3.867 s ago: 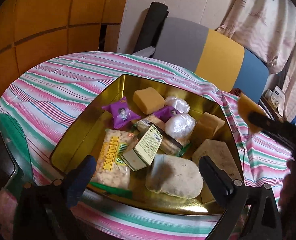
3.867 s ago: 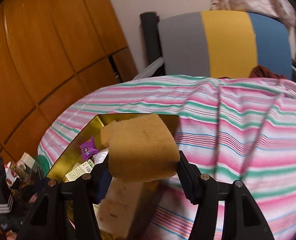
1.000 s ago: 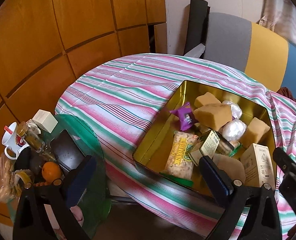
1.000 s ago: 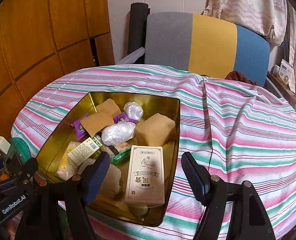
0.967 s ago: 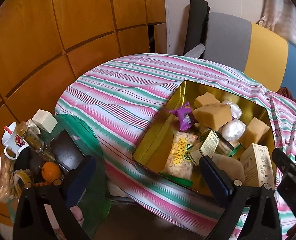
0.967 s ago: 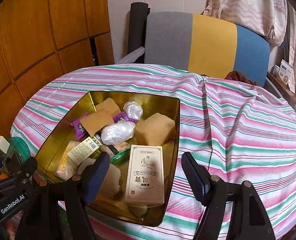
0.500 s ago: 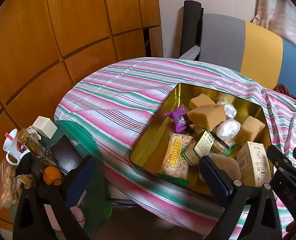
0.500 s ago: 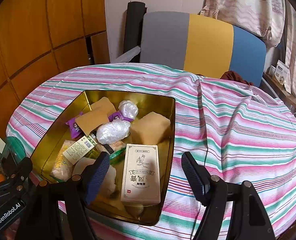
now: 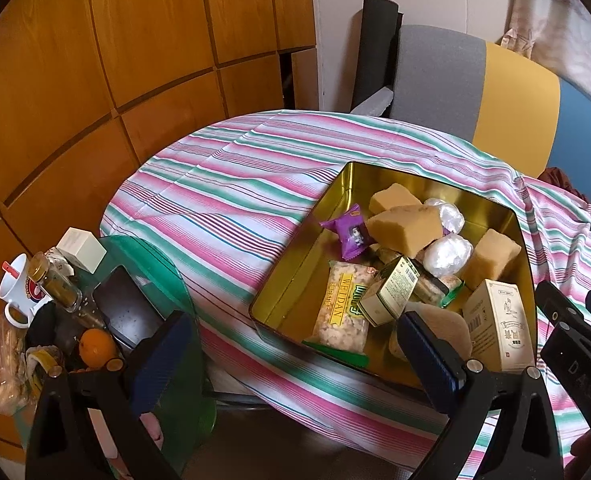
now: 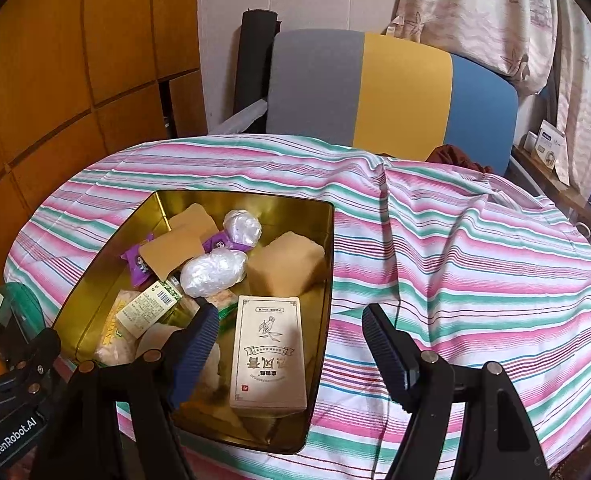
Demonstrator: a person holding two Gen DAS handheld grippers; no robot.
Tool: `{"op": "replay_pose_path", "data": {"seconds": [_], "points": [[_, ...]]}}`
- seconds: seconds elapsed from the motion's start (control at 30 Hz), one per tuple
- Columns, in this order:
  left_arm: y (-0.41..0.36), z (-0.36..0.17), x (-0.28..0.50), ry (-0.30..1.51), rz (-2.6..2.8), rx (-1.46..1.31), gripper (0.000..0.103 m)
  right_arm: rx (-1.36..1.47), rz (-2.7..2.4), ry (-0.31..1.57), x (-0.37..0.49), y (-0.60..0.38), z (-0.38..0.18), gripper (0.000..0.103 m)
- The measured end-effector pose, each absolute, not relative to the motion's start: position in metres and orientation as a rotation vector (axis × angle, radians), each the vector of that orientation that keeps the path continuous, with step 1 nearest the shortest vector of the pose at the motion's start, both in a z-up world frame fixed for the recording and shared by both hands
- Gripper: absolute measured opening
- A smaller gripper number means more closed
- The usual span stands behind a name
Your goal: Organize objects
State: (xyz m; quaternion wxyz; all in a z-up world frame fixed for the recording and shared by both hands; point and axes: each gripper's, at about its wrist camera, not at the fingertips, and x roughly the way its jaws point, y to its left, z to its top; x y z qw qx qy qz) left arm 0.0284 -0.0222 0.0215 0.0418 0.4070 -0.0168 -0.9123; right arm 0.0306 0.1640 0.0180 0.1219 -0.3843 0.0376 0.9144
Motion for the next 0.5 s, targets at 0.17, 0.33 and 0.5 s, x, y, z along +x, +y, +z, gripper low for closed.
{"op": "replay_pose_path", "data": {"seconds": [0.17, 0.33, 0.5], "points": [[-0.0237, 0.0203, 0.0281, -0.04, -2.789, 1.255, 0.103, -1.12, 2.665, 0.11, 0.03, 0.1644, 0.0177, 0.075], [-0.0238, 0.0181, 0.0284, -0.038, -2.779, 1.26, 0.103, -1.132, 2.662, 0.119, 0.0298, 0.1653, 0.0157, 0.075], [-0.0219, 0.0151, 0.0277, -0.049, -2.774, 1.272, 0.103, -1.135, 2.66, 0.117, 0.0297, 0.1649, 0.0145, 0.075]]}}
